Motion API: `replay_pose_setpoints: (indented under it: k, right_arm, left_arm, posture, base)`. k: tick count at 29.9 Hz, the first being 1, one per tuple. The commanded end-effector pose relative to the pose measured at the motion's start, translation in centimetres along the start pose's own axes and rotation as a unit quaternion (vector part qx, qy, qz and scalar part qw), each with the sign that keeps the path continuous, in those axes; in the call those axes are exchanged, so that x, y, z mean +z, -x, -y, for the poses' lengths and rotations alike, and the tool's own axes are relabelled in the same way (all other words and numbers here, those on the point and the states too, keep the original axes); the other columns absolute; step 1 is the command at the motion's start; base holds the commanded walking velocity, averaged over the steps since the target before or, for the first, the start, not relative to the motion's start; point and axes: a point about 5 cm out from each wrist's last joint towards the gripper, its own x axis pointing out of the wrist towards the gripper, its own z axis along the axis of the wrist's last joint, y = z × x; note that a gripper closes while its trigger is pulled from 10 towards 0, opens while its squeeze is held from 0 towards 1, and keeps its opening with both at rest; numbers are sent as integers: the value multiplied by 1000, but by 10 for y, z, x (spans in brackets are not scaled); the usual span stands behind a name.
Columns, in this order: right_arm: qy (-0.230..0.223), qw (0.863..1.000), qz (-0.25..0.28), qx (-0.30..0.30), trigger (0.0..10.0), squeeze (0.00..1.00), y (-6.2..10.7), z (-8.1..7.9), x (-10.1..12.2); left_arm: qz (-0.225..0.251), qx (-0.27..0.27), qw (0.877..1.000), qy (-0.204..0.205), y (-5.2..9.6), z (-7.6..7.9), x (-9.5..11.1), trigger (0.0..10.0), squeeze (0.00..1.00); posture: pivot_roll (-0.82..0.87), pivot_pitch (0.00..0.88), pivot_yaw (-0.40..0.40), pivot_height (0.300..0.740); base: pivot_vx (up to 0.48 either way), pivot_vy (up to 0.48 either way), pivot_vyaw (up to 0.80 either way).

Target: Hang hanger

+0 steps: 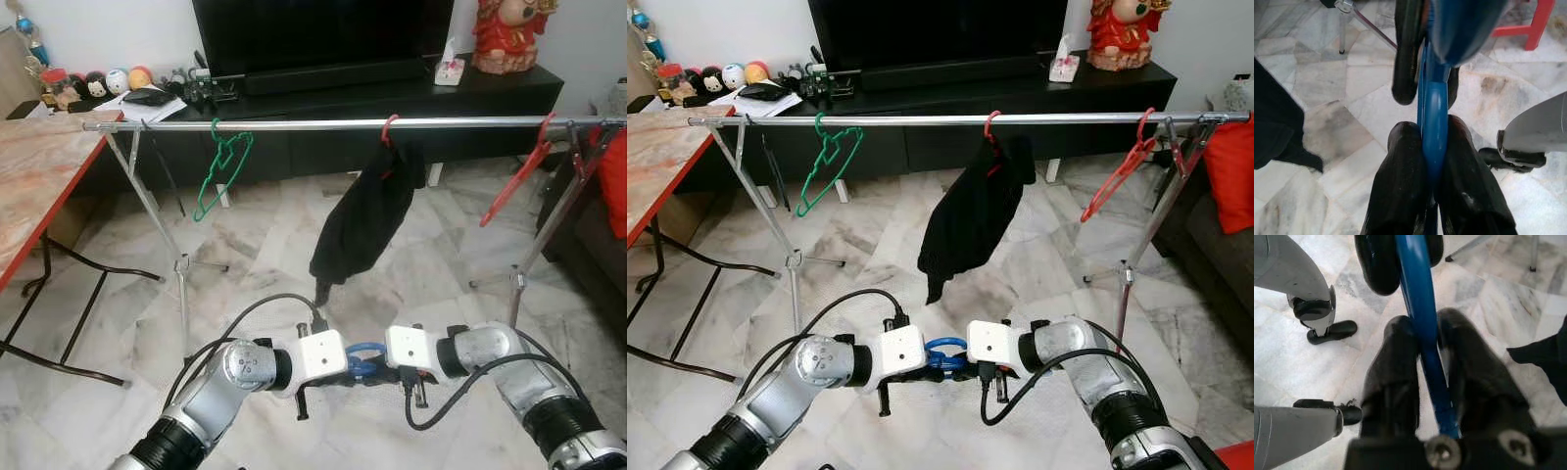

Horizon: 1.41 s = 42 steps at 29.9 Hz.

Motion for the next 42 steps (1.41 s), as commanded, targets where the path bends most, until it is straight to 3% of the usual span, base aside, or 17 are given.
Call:
replay_pose_setpoints:
  k: [1, 12, 18, 22, 25, 26, 27, 28, 31, 33, 40, 41, 42]
  right_arm:
    - [18, 999, 32, -7, 10000, 1000, -2, 6, 16]
    - [13, 999, -1, 43, 10000, 1000, 4, -3, 5]
    - [13, 995, -69, 66, 10000, 1000, 17, -8, -14]
    - [12, 994, -110, 25, 10000, 1000, 24, -2, -28]
    - [-9, 994, -107, -12, 10000, 992, 26, 2, -32]
    - [-15, 993, -114, -36, 10000, 663, 27, 5, -35]
    - [-19, 991, -121, -51, 10000, 663, 27, 6, -38]
    - [-24, 987, -137, -80, 10000, 0, 28, 9, -44]
    - [-65, 970, -158, -175, 10000, 0, 29, 13, -59]
    - [-122, 947, -181, -234, 10000, 0, 28, 11, -72]
    - [-170, 934, -165, -269, 10000, 0, 19, 1, -82]
    - [-185, 926, -169, -282, 10000, 0, 18, 0, -85]
    - [-260, 897, -154, -322, 10000, 0, 10, -12, -94]
  left_arm:
    - [-15, -8, 1000, 1, -2, 4, -6, 0, 0]
    - [-36, -5, 999, -19, -2, 4, -11, 0, 0]
    - [-60, 3, 998, -32, 4, 1, -20, 0, 0]
    - [-81, 20, 996, -29, 11, -1, -30, 0, 0]
    - [-101, 35, 994, -24, 15, -1, -39, 0, 0]
    - [-111, 50, 992, -24, 18, -3, -43, 0, 0]
    - [-118, 61, 991, -24, 20, -4, -46, 0, 0]
    - [-125, 80, 989, -16, 23, -6, -49, 0, 0]
    - [-149, 129, 980, 7, 34, -10, -60, 0, 0]
    - [-160, 154, 975, 16, 39, -10, -65, 0, 0]
    - [-165, 193, 967, 26, 44, -10, -68, 0, 0]
    - [-165, 205, 964, 29, 45, -10, -68, 0, 0]
    - [-162, 265, 949, 54, 52, -16, -68, 8000, 0]
  posture:
    - [-145, 0, 78, 740]
    - [-149, 0, 80, 740]
    - [-146, 0, 78, 740]
    - [-145, 0, 80, 740]
    - [-145, 0, 80, 740]
    - [-146, 0, 81, 740]
    - [-146, 0, 81, 740]
    - [-146, 0, 81, 740]
    - [-140, 0, 77, 740]
    - [-134, 0, 74, 740]
    - [-124, 0, 72, 740]
    - [-120, 0, 72, 740]
    - [-128, 0, 74, 740]
  base:
    - [0, 0, 0]
    - [0, 0, 0]
    - [0, 0, 0]
    - [0, 0, 0]
    - [0, 0, 0]
    - [0, 0, 0]
    - [0, 0, 0]
    - [0, 0, 0]
    - [0, 0, 0]
    - [0, 0, 0]
    - [0, 0, 0]
    - [0, 0, 0]
    - [0, 0, 0]
